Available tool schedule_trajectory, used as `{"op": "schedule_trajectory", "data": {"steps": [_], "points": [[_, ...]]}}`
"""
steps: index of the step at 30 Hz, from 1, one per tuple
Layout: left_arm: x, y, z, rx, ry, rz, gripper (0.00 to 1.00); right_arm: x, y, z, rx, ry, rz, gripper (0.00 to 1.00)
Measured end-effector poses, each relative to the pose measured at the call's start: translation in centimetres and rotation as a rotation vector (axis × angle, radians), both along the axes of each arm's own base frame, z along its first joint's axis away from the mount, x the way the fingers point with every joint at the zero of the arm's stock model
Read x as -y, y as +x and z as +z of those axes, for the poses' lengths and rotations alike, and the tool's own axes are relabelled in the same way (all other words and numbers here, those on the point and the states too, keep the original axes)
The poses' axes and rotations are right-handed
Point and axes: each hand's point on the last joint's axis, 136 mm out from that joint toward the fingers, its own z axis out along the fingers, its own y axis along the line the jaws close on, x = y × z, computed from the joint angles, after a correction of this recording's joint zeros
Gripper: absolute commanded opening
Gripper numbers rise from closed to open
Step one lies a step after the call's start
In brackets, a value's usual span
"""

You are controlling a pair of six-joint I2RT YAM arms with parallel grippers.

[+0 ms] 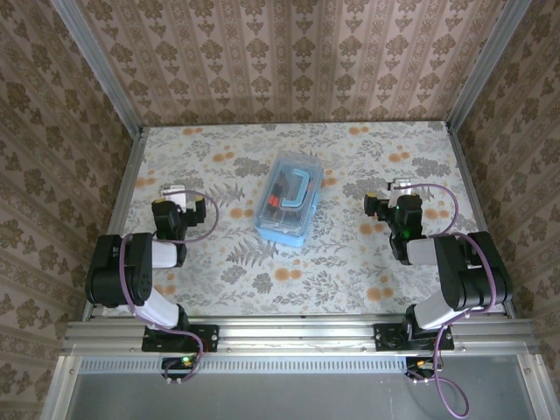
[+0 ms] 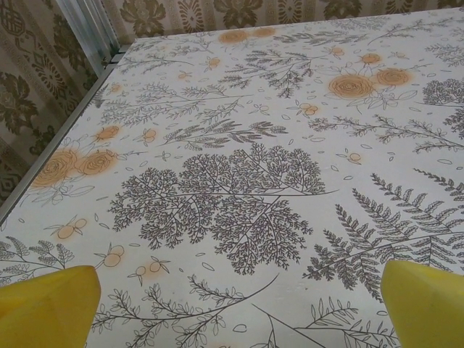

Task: Pack the tool kit

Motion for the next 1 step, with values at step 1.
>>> {"op": "schedule_trajectory", "data": {"steps": [1], "points": [[0.04,-0.01,-0.02,-0.001,0.0,-0.001,1.0,0.0,0.0,0.0,0.0,0.0,0.0,1.0]]}}
